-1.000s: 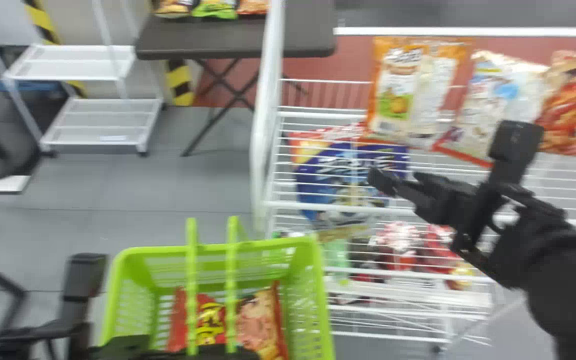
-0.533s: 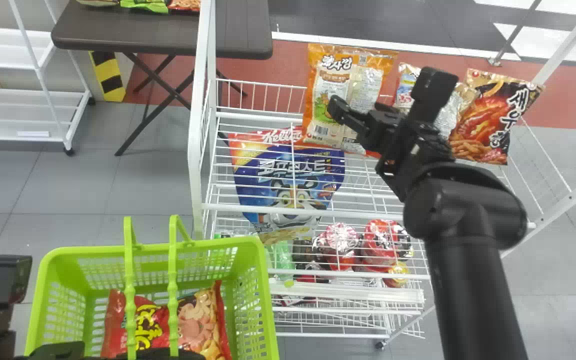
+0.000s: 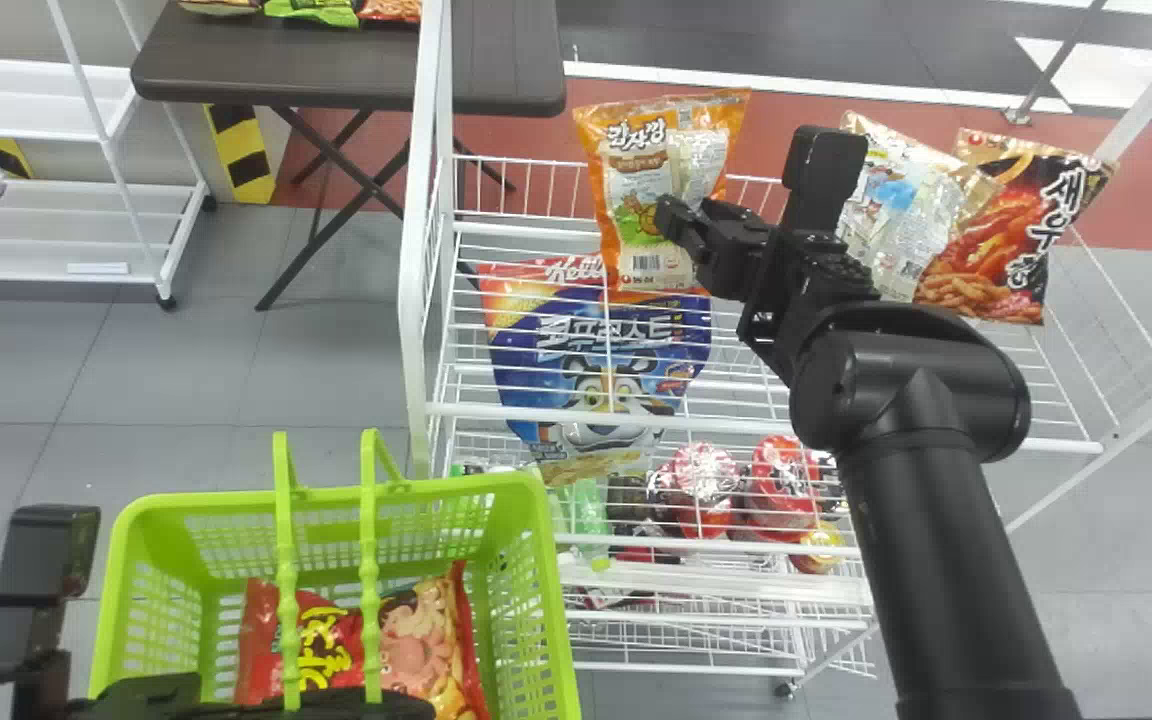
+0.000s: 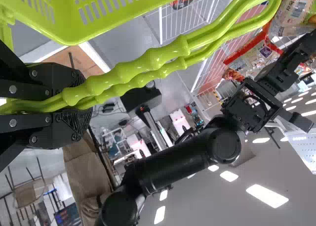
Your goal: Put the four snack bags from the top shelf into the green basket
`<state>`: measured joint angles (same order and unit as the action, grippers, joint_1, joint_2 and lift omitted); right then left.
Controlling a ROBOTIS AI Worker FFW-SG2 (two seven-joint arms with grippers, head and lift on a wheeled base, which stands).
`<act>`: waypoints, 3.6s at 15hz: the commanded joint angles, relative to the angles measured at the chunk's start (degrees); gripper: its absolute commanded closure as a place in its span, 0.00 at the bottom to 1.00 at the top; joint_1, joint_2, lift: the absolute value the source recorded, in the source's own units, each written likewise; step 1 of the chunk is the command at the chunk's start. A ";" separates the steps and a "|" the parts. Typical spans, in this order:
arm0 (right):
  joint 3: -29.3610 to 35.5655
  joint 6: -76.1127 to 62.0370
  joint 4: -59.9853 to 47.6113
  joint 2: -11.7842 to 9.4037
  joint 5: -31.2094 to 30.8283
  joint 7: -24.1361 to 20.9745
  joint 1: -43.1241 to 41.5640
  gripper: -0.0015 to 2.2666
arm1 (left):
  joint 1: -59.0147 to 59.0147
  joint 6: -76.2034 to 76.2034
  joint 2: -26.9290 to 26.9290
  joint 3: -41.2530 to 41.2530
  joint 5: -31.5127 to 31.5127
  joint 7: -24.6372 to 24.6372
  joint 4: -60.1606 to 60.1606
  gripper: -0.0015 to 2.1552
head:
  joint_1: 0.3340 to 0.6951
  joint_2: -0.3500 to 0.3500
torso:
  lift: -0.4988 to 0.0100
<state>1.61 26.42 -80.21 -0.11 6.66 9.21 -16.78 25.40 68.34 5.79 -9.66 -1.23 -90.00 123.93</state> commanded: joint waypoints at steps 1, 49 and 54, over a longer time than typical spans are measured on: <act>0.32 -0.97 -1.35 -0.06 0.37 0.37 0.96 0.99 | 0.00 0.00 0.01 0.08 0.00 -0.57 0.00 1.00 | 1.00 0.34 | 0.98; 15.88 57.21 -26.58 -6.48 11.09 1.69 -0.44 0.03 | 0.88 0.00 0.45 -0.80 1.05 -0.57 0.35 1.00 | 1.00 0.19 | 0.98; 17.02 55.11 -11.02 -11.93 10.13 0.20 -7.83 0.03 | 0.79 0.00 0.45 -0.80 0.96 -0.57 0.35 1.00 | 1.00 0.07 | 0.98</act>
<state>18.70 82.55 -95.88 -10.80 17.25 9.42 -22.87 26.26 68.34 6.26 -10.53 -0.25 -90.00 124.28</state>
